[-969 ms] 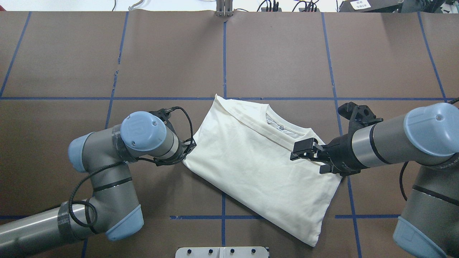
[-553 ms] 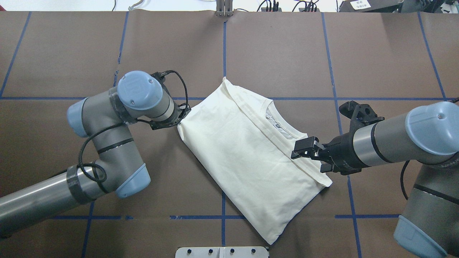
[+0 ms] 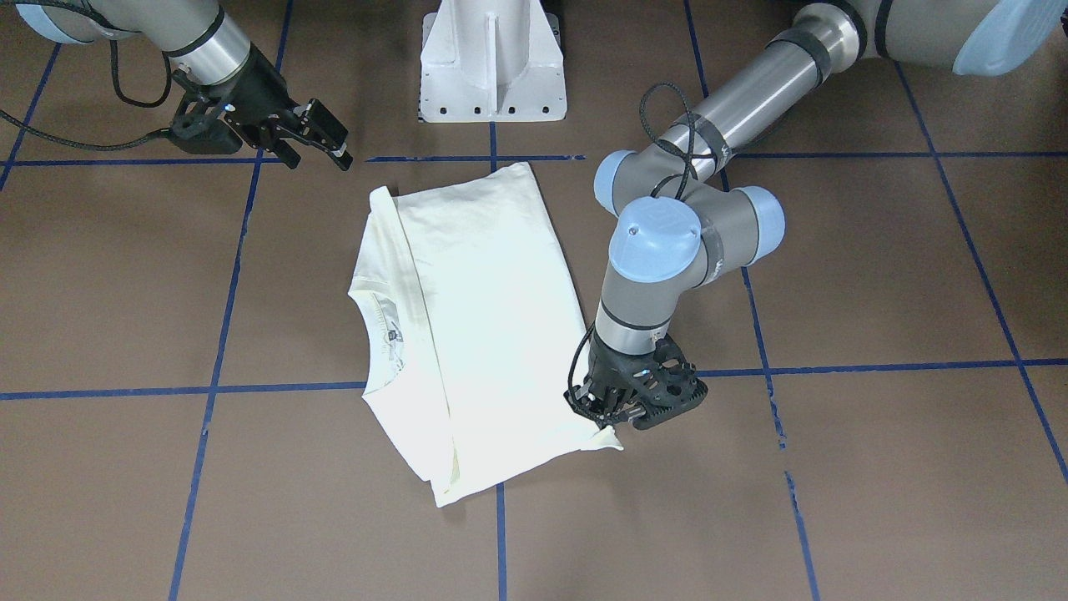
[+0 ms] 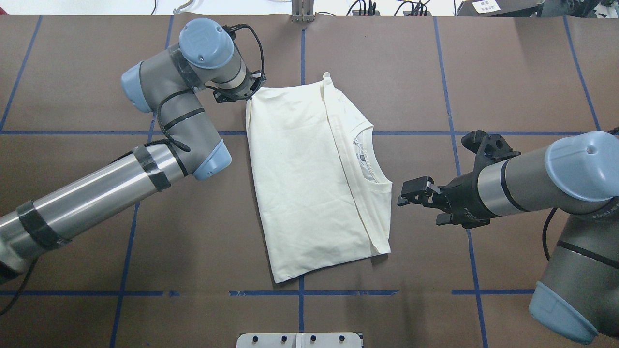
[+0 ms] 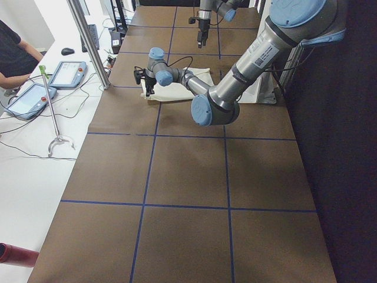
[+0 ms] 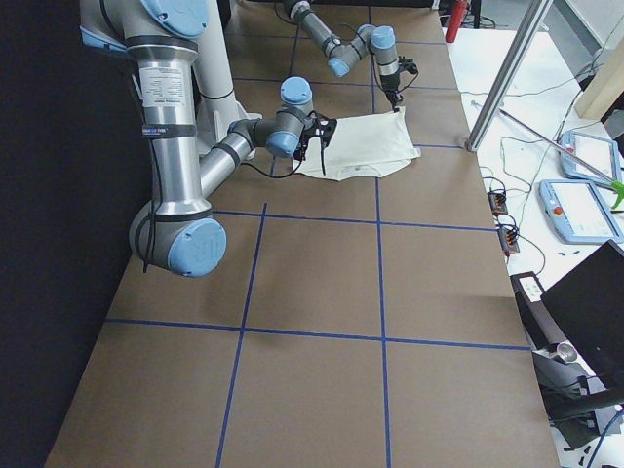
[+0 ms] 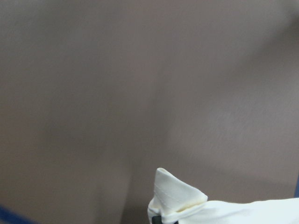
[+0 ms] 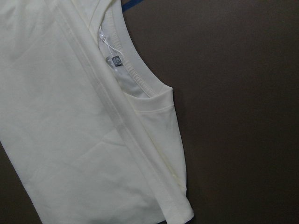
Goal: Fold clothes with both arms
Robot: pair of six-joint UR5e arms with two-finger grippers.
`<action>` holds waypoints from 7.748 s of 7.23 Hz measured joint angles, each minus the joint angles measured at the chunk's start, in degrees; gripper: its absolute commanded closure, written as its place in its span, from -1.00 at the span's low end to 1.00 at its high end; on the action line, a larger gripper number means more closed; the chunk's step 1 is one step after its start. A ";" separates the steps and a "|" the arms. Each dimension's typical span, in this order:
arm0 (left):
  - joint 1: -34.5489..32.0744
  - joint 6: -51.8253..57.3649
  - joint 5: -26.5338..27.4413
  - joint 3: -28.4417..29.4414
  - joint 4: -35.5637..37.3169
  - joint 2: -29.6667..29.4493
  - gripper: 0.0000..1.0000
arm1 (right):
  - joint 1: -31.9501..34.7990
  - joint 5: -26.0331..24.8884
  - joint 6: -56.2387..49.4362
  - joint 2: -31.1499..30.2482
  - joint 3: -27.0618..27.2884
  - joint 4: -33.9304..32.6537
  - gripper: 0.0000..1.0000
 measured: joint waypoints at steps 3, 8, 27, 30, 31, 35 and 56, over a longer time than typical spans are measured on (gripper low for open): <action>0.01 1.98 3.54 9.15 -12.38 -2.99 -1.00 | 0.00 -0.16 0.02 0.19 -0.45 0.00 -1.00; -1.96 8.36 -0.05 -4.13 -1.51 4.05 -1.00 | 1.17 -0.30 -9.56 6.47 -5.39 -7.80 -1.00; -0.14 15.12 -8.43 -45.14 24.92 22.37 -1.00 | -8.38 -7.27 -31.44 27.26 -23.41 -38.90 -1.00; 0.78 14.79 -8.49 -45.52 24.94 22.25 -1.00 | -6.98 -8.65 -31.78 26.15 -23.20 -41.83 -1.00; 0.89 14.78 -8.49 -45.56 24.95 22.20 -1.00 | -6.08 -8.96 -32.38 25.26 -22.85 -42.26 -1.00; 0.95 14.90 -8.49 -45.64 24.99 22.18 -1.00 | -2.97 -8.98 -35.26 26.37 -18.14 -43.84 -1.00; 25.83 -27.51 -1.13 -38.92 12.98 23.41 -0.41 | -0.36 -2.84 -27.03 25.03 -10.88 -22.15 -1.00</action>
